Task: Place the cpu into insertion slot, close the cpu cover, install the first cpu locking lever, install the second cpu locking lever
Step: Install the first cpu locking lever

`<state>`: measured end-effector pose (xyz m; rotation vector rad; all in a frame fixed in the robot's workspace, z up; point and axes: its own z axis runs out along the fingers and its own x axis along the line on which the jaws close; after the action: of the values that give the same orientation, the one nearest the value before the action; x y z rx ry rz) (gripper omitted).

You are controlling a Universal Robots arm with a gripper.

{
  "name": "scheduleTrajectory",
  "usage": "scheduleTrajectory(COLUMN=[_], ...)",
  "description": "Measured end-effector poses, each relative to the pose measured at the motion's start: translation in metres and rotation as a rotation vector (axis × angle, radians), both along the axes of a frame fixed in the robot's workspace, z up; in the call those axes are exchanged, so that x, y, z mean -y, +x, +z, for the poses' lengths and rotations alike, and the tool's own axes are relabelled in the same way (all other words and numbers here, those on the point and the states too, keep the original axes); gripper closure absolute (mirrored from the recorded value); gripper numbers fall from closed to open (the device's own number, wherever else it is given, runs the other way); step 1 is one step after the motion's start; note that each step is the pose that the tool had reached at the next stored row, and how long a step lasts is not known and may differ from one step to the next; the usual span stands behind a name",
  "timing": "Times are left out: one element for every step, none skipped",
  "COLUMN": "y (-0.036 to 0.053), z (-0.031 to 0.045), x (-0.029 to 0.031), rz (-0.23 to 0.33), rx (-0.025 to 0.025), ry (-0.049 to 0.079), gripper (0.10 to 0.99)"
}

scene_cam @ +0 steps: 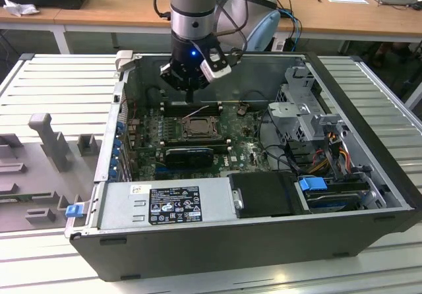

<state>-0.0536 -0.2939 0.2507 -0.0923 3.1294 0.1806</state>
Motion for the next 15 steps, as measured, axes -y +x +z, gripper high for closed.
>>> scheduleTrajectory(y=[0.0000,0.0001,0.0006,0.0013,0.0027,0.0044,0.0067,0.0086,0.0093,0.0103,0.0114,0.0130,0.0143,0.0155,0.0162], z=[-0.0004,-0.0011,-0.0022,-0.0034,-0.0052,-0.0077,-0.0111,-0.0146,-0.0167,-0.0178,-0.0188,-0.0202,-0.0211,-0.0223,-0.0232], x=[0.0000,0.0001,0.0001,0.0001,0.0001,0.0001,0.0001,-0.0001,-0.0003,-0.0006,-0.0008,-0.0011,-0.0013,-0.0014,-0.0015], rz=[0.000,0.000,0.000,0.000,-0.002,-0.009,-0.019,-0.021,-0.021,-0.021,-0.021,-0.021,-0.021,-0.021,-0.021], rx=[0.0058,0.0117,0.0129,0.0129,0.0129,0.0129,0.0130,0.0130,0.0129,0.0131,0.0129,0.0129,0.0129,0.0130,0.0130], ry=[0.000,0.000,0.000,0.000,0.000,0.000,0.000,0.000,0.000,0.000,0.000,0.000,0.000,0.000,0.000], gripper=[0.980,0.980,0.980,0.980,0.980,0.980,0.980,0.980,0.980,0.980,0.980,0.980,0.980,0.980,0.980])
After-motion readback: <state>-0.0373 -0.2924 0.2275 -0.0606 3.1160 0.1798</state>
